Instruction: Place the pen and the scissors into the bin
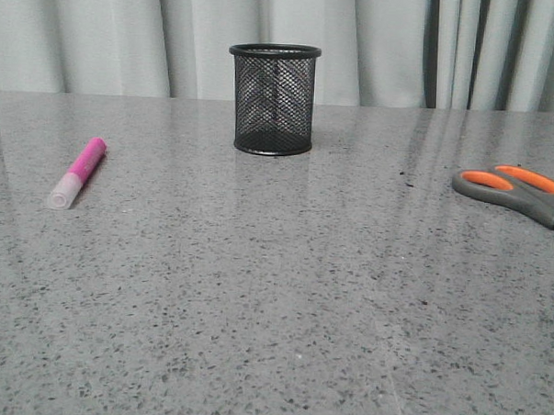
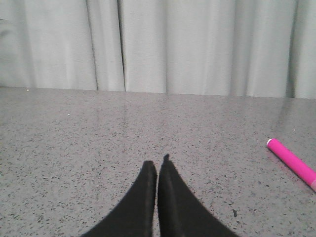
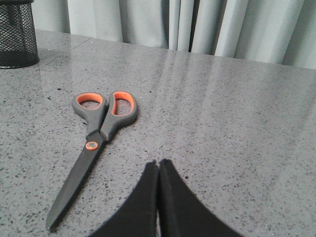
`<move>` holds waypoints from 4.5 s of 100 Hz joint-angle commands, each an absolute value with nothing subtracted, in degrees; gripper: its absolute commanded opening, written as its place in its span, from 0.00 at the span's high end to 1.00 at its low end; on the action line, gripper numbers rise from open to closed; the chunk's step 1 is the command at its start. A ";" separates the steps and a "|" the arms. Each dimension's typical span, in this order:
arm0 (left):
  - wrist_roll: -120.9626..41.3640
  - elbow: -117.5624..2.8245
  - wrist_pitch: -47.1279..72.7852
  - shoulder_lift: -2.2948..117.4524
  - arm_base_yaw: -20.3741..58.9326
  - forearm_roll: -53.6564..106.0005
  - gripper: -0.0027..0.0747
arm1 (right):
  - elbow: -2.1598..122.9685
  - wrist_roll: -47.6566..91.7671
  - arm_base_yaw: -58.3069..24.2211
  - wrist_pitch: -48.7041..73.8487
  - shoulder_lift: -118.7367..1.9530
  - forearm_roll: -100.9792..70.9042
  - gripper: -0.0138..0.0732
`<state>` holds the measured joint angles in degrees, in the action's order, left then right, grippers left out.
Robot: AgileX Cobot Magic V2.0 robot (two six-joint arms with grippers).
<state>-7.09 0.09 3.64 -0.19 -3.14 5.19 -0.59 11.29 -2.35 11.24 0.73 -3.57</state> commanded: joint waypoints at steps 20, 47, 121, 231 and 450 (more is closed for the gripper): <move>-6.69 2.64 -1.00 -1.98 -3.31 5.62 0.99 | -1.45 11.56 -1.99 6.55 1.68 -3.29 0.93; -6.69 2.64 -1.00 -1.98 -3.31 5.62 0.99 | -1.45 11.56 -1.99 6.55 1.68 -3.29 0.93; -6.69 2.64 -2.14 -1.98 -3.31 25.76 0.99 | -1.45 11.56 -1.99 -2.85 1.68 -20.68 0.93; -11.60 -43.19 34.72 48.70 1.15 24.92 0.75 | 27.30 14.00 -2.11 18.31 -28.35 -31.64 0.57; -20.66 -83.08 14.05 91.34 21.83 41.73 0.99 | 27.39 14.00 -2.11 22.59 -28.45 -31.64 0.57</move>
